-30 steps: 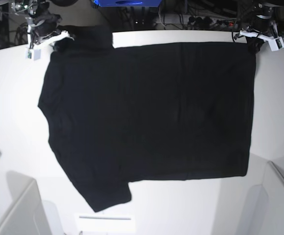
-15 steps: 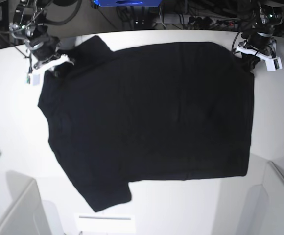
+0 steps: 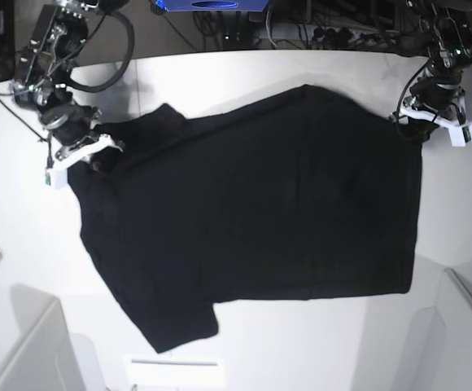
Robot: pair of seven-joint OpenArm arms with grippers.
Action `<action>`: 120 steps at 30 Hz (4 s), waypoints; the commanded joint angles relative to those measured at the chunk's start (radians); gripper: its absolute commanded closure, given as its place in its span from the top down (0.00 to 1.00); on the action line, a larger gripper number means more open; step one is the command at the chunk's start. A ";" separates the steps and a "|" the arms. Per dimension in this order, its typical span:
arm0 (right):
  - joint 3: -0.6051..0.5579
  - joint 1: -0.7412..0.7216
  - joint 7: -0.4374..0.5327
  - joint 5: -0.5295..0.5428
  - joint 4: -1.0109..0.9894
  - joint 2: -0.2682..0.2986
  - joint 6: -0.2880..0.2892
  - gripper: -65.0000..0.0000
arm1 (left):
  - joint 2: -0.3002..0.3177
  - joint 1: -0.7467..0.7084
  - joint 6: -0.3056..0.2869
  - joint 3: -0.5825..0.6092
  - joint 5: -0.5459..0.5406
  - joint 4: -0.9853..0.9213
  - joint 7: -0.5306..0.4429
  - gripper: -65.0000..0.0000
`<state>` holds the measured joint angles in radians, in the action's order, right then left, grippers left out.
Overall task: Fold the T-shirt properly
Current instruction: 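Grasp the shirt's shoulder edges with both grippers, then lift the shoulder edge with both grippers and pull it toward the hem, then drag the shirt with both grippers toward the robot's base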
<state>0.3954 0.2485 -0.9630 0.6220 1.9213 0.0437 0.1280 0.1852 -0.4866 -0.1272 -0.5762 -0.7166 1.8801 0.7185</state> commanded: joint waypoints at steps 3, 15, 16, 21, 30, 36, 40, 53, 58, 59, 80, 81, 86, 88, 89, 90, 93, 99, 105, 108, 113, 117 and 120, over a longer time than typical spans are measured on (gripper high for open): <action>-0.003 -0.038 0.019 0.011 -0.024 0.008 0.002 0.00 | 0.007 0.019 0.002 -0.005 -0.011 0.013 -0.017 0.00; -0.003 -0.157 0.019 0.009 -0.153 0.009 0.002 0.00 | 0.003 0.113 0.002 0.003 0.206 0.011 -0.017 0.00; -0.003 -0.166 0.019 0.009 -0.162 0.009 0.002 0.00 | 0.003 0.118 0.002 0.003 0.214 0.011 -0.017 0.00; -0.003 -0.219 0.019 0.009 -0.210 0.009 0.002 0.00 | 0.003 0.145 0.002 -0.003 0.214 0.006 0.025 0.00; -0.005 -0.314 0.023 0.009 -0.325 0.011 0.002 0.00 | 0.003 0.200 0.002 -0.005 0.216 -0.067 0.063 0.00; -0.005 -0.371 0.025 0.009 -0.400 0.040 0.002 0.00 | 0.004 0.225 0.002 -0.018 0.216 -0.081 0.062 0.00; -0.005 -0.380 0.026 0.009 -0.429 0.040 0.002 0.00 | 0.003 0.251 0.002 -0.057 0.216 -0.122 0.063 0.00; -0.005 -0.410 0.042 0.009 -0.487 0.038 0.002 0.00 | 0.004 0.279 0.002 -0.054 0.216 -0.147 0.066 0.00; -0.005 -0.412 0.045 0.009 -0.487 0.038 0.002 0.00 | 0.006 0.300 0.002 -0.055 0.216 -0.146 0.068 0.00; -0.005 -0.413 0.045 0.009 -0.487 0.038 0.002 0.00 | 0.007 0.302 0.002 -0.057 0.216 -0.146 0.068 0.00; 0.135 -0.134 0.229 0.014 -0.090 -0.041 -0.201 0.39 | -0.062 0.300 -0.068 -0.305 0.131 -0.038 0.065 0.57; 0.135 -0.110 0.230 0.016 -0.065 -0.057 -0.218 0.44 | -0.066 0.279 -0.107 -0.339 0.097 -0.034 0.066 0.56; 0.198 -0.018 0.230 0.017 -0.015 -0.146 -0.285 0.62 | -0.075 0.180 -0.193 -0.382 0.050 -0.040 0.062 0.56; 0.234 -0.001 0.230 0.017 -0.019 -0.170 -0.285 0.65 | -0.077 0.157 -0.226 -0.382 0.050 -0.063 0.062 0.56; 0.233 0.005 0.230 0.017 -0.026 -0.172 -0.284 0.66 | -0.077 0.153 -0.242 -0.387 0.050 -0.083 0.062 0.56; 0.228 0.013 0.230 0.019 -0.046 -0.172 -0.282 0.66 | -0.077 0.153 -0.254 -0.388 0.050 -0.109 0.062 0.56; 0.234 0.016 0.230 0.088 -0.101 -0.166 -0.282 0.66 | -0.079 0.154 -0.266 -0.387 0.050 -0.184 0.062 0.56; 0.233 0.022 0.230 0.160 -0.156 -0.163 -0.281 0.66 | -0.079 0.179 -0.279 -0.380 0.048 -0.273 0.060 0.57; 0.230 -0.001 0.276 0.160 -0.236 -0.161 -0.281 0.66 | -0.077 0.234 -0.279 -0.379 0.050 -0.320 0.060 0.57; 0.222 -0.004 0.312 0.161 -0.251 -0.144 -0.244 0.66 | -0.077 0.251 -0.279 -0.379 0.050 -0.336 0.060 0.57; 0.231 -0.048 0.319 0.158 -0.325 -0.135 -0.218 0.65 | -0.069 0.286 -0.276 -0.311 0.051 -0.388 0.062 0.57; 0.225 -0.068 0.319 0.158 -0.382 -0.107 -0.218 0.64 | -0.071 0.302 -0.274 -0.299 0.051 -0.412 0.060 0.56; 0.230 -0.085 0.321 0.158 -0.423 -0.101 -0.213 0.64 | -0.071 0.308 -0.274 -0.299 0.051 -0.412 0.060 0.56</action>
<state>0.6250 0.1600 -0.6067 0.8124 1.5059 -0.0601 -0.0544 0.1005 -0.1837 -0.3969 -0.8715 -0.6552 1.4528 0.7937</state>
